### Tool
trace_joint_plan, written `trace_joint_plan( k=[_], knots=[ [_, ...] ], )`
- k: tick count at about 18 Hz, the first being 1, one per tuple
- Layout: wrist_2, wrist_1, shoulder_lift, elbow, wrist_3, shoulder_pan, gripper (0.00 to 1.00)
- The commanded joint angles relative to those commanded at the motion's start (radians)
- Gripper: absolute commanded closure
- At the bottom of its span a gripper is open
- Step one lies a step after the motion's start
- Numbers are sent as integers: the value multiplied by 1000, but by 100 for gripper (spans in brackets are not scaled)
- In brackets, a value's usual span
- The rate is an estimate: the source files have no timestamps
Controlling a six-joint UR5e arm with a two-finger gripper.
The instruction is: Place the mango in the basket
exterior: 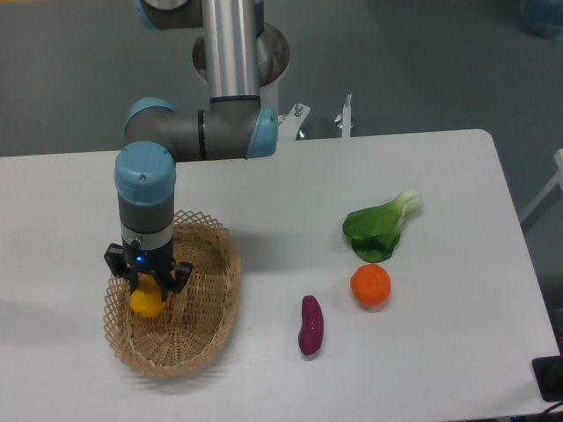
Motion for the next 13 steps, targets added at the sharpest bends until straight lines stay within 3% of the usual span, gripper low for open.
trace_joint_plan(
  k=[1,2,3,4,13],
  knots=[
    [0,-2,0,0,0,0,41],
    [2,-2,0,2,3,0,28],
    [9,0,-2,5,6,0,6],
    [24,-2,-2,9,14,0,0],
    [49,-3,35,34,14,15,0]
  ],
)
